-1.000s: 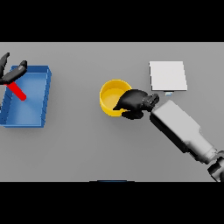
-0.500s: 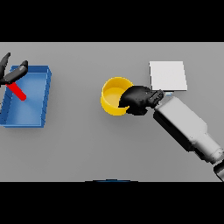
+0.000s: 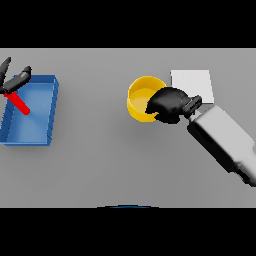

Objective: Pick up the red beaker and tilt it to pour out 1 green nut into yellow bowl. Pick up the yellow bowl and place it on the metallic measuring scale.

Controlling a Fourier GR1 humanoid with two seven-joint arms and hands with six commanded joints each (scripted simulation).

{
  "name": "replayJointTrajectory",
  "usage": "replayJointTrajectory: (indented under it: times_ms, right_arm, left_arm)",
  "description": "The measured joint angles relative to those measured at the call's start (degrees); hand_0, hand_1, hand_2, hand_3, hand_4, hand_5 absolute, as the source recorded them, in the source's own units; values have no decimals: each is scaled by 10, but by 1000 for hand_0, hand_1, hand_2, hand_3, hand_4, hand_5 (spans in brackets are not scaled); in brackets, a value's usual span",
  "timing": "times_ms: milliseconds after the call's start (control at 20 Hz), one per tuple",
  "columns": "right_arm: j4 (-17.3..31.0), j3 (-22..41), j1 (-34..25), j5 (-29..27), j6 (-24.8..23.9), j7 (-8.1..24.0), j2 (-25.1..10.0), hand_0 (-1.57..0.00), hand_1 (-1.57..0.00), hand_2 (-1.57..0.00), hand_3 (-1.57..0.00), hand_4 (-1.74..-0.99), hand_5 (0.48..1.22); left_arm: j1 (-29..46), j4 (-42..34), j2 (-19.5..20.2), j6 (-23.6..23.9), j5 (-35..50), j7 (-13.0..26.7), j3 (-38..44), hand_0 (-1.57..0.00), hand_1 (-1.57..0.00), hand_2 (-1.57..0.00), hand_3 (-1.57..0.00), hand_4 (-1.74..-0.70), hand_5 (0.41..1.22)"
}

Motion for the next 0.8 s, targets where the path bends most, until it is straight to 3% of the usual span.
replayJointTrajectory:
  times_ms: [150,400,800]
  right_arm:
    - [11,-24,-8,0,-5,19,-19,-1545,-1569,-1487,-1183,-1740,1220]
    - [68,-55,-32,3,-59,-11,-42,-1562,-1570,-1538,-1151,-1741,1221]
    - [222,-86,-68,21,-139,-18,-46,-1570,-1571,-1533,-1159,-1741,1221]
  left_arm:
    - [6,-9,1,-1,6,7,3,1,1,1,1,-820,717]
    - [13,-30,-1,1,13,25,5,1,1,1,1,-840,737]
    - [21,-47,-3,5,16,57,4,1,1,1,1,-858,768]
